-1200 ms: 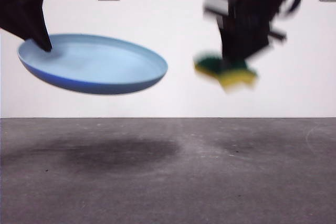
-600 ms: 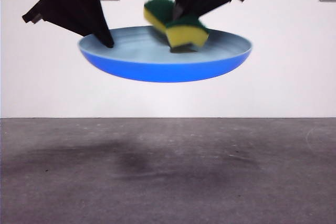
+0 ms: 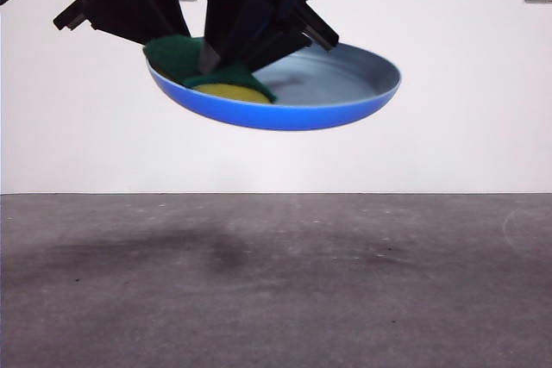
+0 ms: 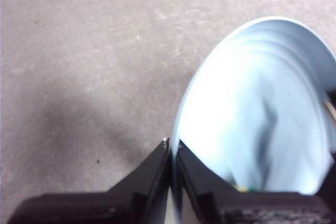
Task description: Pick up the plate,pick up the cloth,clean the plate with the cloth
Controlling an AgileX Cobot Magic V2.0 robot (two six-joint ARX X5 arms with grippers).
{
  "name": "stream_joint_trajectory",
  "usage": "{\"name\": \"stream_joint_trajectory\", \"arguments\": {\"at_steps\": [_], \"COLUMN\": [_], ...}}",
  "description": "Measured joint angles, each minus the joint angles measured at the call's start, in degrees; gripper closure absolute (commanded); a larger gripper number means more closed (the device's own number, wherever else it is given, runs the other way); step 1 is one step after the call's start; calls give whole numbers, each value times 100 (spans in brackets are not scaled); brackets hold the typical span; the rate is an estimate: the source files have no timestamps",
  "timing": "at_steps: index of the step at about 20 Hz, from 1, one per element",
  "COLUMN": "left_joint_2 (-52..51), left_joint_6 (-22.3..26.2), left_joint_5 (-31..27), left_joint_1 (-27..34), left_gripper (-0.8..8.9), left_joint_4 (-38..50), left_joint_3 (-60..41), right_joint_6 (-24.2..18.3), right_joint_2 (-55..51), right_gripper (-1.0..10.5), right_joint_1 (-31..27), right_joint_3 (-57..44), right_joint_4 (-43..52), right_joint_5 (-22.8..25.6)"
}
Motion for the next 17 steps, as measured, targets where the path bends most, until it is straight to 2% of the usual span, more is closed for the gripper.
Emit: {"name": "stream_joint_trajectory", "arguments": {"at_steps": [1,4,6,7,12,15,17], "left_joint_2": [0,0,0,0,0,0,0], "left_joint_6": [0,39,179,258,278,278,282], "left_joint_5": [7,-2,42,199,570,564,564], "left_joint_1": [48,227,273,273,273,254,245], "left_gripper": [821,821,821,821,821,821,821], "left_joint_4": [-46,-483,-855,-1003,-1025,-981,-896], "left_joint_3": [0,0,0,0,2,2,2], "right_joint_6": [-9,-109,-131,-129,-129,-127,-81], "right_joint_2": [0,7,11,11,11,11,11], "right_gripper": [963,963,963,963,963,963,963], "right_joint_1": [2,-9,-155,-332,-734,-798,-807], "right_joint_3": [0,0,0,0,-2,-2,-2], "right_joint_4": [-216,-973,-1025,-953,-120,476,879], "right_joint_5": [254,1690,2520,2732,2520,1902,1141]}}
